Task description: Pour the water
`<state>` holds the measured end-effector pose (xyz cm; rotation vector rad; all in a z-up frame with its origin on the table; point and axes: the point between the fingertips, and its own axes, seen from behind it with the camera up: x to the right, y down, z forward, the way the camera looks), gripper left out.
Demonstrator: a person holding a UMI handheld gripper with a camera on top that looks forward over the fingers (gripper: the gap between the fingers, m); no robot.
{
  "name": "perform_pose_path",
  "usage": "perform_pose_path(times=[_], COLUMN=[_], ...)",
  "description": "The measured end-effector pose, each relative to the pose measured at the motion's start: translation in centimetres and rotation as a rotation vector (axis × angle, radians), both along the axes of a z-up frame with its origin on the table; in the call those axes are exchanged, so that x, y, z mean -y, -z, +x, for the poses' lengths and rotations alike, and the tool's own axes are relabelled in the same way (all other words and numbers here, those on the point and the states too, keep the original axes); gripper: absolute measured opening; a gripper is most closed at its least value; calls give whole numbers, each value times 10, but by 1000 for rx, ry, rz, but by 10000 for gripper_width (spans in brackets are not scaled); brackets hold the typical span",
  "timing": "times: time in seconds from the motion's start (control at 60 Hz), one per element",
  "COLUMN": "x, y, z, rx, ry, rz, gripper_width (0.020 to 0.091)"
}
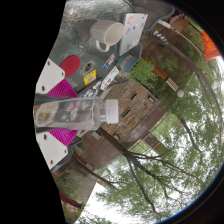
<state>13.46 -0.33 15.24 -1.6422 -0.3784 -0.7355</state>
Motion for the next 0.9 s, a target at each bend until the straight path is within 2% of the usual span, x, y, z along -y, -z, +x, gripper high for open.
perform_pose_path(times=[0.15,0.2,0.283,0.317,0.367,0.383,0.45,0.517,0.55,0.583,0.633,0.65,0.9], x=[-32,-41,-60,-60,-66,-64,-69,-64,-69,-65,-59,-68,-63], y=[-28,-25,-17,-30,-33,-25,-33,-34,-53,-55,-56,-56,-50], z=[-66,-78,-113,-112,-122,-127,-137,-139,-140,-141,-143,-146,-150], rx=[596,747,1014,1121,1298,1360,1526,1614,1645,1674,1701,1710,1608], ry=[-54,-89,-101,-133,-133,-107,-116,-120,-160,-166,-153,-179,-248], rz=[-41,-56,-96,-120,-110,-91,-82,-76,-103,-95,-75,-93,-61], gripper_width=[373,374,374,373,373,371,372,373,373,374,375,373,375])
